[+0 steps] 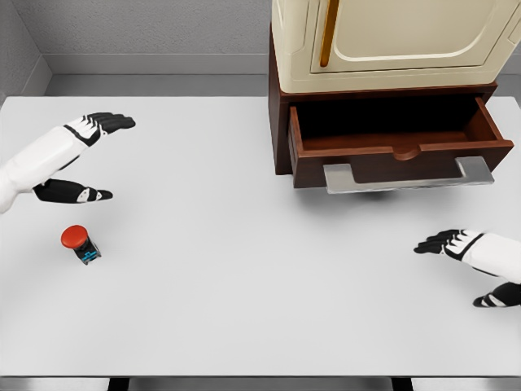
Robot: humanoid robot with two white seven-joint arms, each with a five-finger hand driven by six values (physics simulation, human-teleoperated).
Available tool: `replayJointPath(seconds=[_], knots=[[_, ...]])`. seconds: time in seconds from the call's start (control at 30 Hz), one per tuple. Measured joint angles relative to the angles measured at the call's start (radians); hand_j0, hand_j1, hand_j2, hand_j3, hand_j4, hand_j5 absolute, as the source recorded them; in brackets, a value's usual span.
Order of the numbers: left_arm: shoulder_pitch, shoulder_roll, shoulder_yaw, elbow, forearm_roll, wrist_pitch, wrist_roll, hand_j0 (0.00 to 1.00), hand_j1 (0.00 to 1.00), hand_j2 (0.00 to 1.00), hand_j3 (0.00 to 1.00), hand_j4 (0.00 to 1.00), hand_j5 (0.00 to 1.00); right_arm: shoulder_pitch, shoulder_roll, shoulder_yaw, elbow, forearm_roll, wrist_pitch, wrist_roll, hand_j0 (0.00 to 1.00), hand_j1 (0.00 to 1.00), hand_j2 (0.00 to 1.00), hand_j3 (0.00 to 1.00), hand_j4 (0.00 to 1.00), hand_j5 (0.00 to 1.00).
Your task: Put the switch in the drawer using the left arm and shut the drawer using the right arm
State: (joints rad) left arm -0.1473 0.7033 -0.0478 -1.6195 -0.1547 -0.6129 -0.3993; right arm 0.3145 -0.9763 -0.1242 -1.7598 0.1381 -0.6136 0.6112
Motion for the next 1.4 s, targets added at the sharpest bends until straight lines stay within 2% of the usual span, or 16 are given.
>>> replayJointPath(seconds=[0.13, 0.17, 0.23, 0.27, 0.3, 0.4, 0.47, 0.67, 0.83, 0.93, 1.13, 1.23, 1.3, 1.4], knots=[[0.008, -0.001, 0.0, 0.0, 0.0, 0.0, 0.0, 1.0, 1.0, 1.0, 1.0, 1.0, 1.0, -0.003, -0.01, 0.012, 0.0, -0.001, 0.0, 0.0, 1.0, 1.0, 1.0, 1.0, 1.0, 1.0], [0.017, -0.001, 0.002, 0.0, 0.0, 0.0, 0.001, 1.0, 1.0, 1.0, 1.0, 1.0, 1.0, -0.002, -0.016, 0.004, 0.0, -0.003, 0.0, 0.0, 0.85, 0.85, 0.85, 0.85, 0.85, 0.85], [0.041, 0.0, 0.023, -0.001, 0.026, 0.0, 0.005, 1.0, 1.0, 1.0, 1.0, 1.0, 1.0, 0.005, -0.032, -0.034, 0.0, -0.006, 0.0, 0.0, 0.61, 0.61, 0.61, 0.61, 0.61, 0.61], [0.04, 0.002, 0.031, -0.001, 0.056, 0.0, 0.006, 1.0, 1.0, 1.0, 1.0, 1.0, 1.0, 0.005, -0.038, -0.049, 0.001, -0.008, 0.0, 0.0, 0.54, 0.54, 0.54, 0.54, 0.54, 0.54], [0.038, 0.004, 0.037, -0.001, 0.088, 0.0, 0.007, 1.0, 1.0, 1.0, 1.0, 1.0, 1.0, 0.005, -0.043, -0.059, 0.001, -0.013, 0.0, 0.0, 0.53, 0.53, 0.53, 0.53, 0.53, 0.53], [0.043, 0.022, 0.047, -0.001, 0.194, 0.0, 0.008, 1.0, 1.0, 1.0, 1.0, 1.0, 1.0, 0.009, -0.052, -0.1, 0.001, -0.045, 0.0, 0.0, 0.55, 0.55, 0.55, 0.55, 0.55, 0.55], [0.101, 0.058, 0.049, -0.002, 0.284, 0.0, 0.008, 1.0, 1.0, 1.0, 1.0, 1.0, 1.0, 0.011, -0.054, -0.119, 0.001, -0.068, 0.0, 0.0, 0.56, 0.56, 0.56, 0.56, 0.56, 0.56], [0.166, 0.176, 0.044, -0.004, 0.55, 0.0, 0.009, 1.0, 1.0, 1.0, 1.0, 1.0, 1.0, 0.046, -0.072, -0.155, 0.001, -0.137, 0.0, 0.0, 0.56, 0.56, 0.56, 0.56, 0.56, 0.56], [0.282, 0.225, 0.035, -0.012, 0.711, 0.0, 0.009, 1.0, 1.0, 1.0, 1.0, 1.0, 1.0, 0.048, -0.075, -0.162, 0.002, -0.17, 0.0, 0.0, 0.6, 0.6, 0.6, 0.6, 0.6, 0.6], [0.293, 0.233, 0.014, -0.034, 0.755, 0.001, 0.009, 1.0, 1.0, 1.0, 1.0, 1.0, 1.0, 0.046, -0.075, -0.164, 0.002, -0.177, 0.0, 0.0, 0.6, 0.6, 0.6, 0.6, 0.6, 0.6], [0.331, 0.256, -0.04, -0.057, 0.778, 0.001, 0.009, 1.0, 1.0, 1.0, 1.0, 1.0, 1.0, 0.041, -0.077, -0.164, 0.001, -0.215, 0.0, 0.0, 0.61, 0.61, 0.61, 0.61, 0.61, 0.61], [0.336, 0.262, -0.065, -0.064, 0.784, 0.001, 0.009, 1.0, 1.0, 1.0, 1.0, 1.0, 1.0, 0.035, -0.077, -0.164, 0.001, -0.224, 0.0, 0.0, 0.58, 0.58, 0.58, 0.58, 0.58, 0.58], [0.387, 0.263, -0.078, -0.064, 0.786, 0.0, 0.01, 1.0, 1.0, 1.0, 1.0, 1.0, 1.0, 0.031, -0.078, -0.164, 0.001, -0.227, 0.0, 0.0, 0.56, 0.56, 0.56, 0.56, 0.56, 0.56], [0.393, 0.263, -0.087, -0.05, 0.787, 0.001, 0.01, 1.0, 1.0, 1.0, 1.0, 1.0, 1.0, 0.029, -0.081, -0.164, 0.001, -0.228, 0.0, 0.0, 0.51, 0.51, 0.51, 0.51, 0.51, 0.51]])
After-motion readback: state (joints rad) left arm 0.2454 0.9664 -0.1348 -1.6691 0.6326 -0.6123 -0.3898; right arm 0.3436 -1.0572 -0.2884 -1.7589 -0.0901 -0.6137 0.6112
